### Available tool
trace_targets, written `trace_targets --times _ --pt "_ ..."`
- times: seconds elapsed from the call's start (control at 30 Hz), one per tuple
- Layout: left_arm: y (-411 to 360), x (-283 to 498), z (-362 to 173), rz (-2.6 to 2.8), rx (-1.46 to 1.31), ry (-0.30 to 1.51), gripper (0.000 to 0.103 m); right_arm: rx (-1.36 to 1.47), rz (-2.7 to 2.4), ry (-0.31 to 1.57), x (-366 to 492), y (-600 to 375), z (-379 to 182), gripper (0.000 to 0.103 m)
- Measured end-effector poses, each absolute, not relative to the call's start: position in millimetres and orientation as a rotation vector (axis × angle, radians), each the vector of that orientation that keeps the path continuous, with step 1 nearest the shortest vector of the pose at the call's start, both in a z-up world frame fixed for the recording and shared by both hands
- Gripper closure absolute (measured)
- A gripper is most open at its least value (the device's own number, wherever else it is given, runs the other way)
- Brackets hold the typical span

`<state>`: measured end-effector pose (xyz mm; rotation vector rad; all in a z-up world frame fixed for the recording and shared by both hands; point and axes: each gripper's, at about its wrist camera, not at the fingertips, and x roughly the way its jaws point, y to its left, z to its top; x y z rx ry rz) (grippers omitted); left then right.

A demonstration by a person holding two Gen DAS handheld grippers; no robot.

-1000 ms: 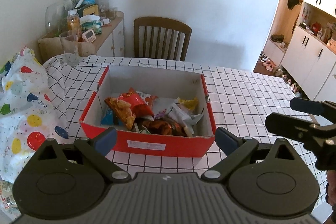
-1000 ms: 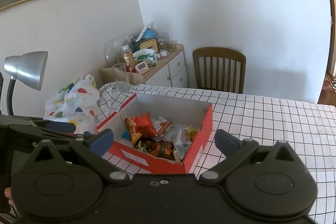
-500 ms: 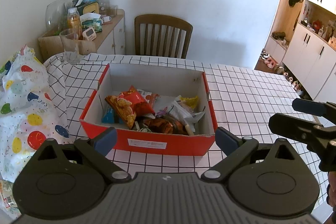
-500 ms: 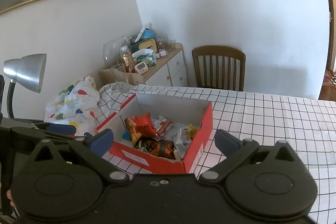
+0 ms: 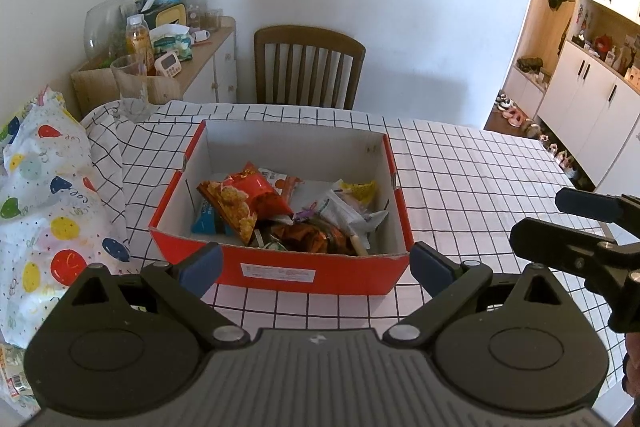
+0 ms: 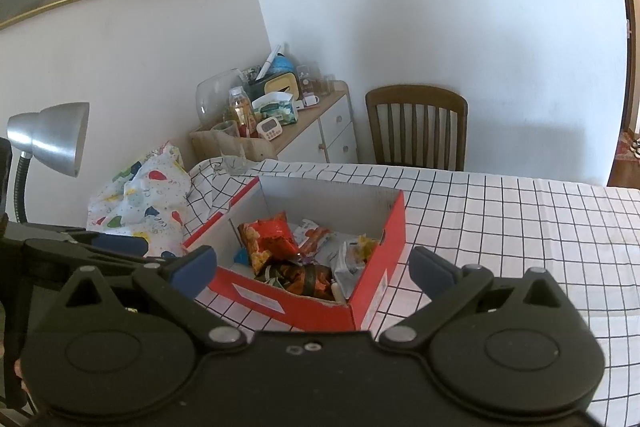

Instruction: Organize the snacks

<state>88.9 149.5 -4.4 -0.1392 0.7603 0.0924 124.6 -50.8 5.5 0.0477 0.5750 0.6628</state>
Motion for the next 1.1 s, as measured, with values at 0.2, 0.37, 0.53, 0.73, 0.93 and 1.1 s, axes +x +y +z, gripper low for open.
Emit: trace_targets --times 0.2,0.37,0.53,0.73,0.93,1.1 --pt "149 89 -4 0.096 -0.139 0.760 0.003 0.046 0.665 0.580 122 -48 3 0.000" --pt "149 89 -5 0.095 -0.144 0.770 0.003 0.050 0.659 0.587 120 -47 2 0.000" --pt "148 89 -6 0.091 -0.146 0.771 0.003 0.051 0.656 0.594 120 -47 2 0.000" --pt "144 86 -6 0.082 -0.124 0.773 0.003 0.059 0.645 0.603 123 -49 0 0.000" --pt "134 85 -10 0.078 -0.108 0.787 0.003 0.076 0.629 0.606 122 -55 -8 0.000" --pt "126 85 -17 0.107 -0.106 0.797 0.003 0.097 0.610 0.623 123 -67 -20 0.000"
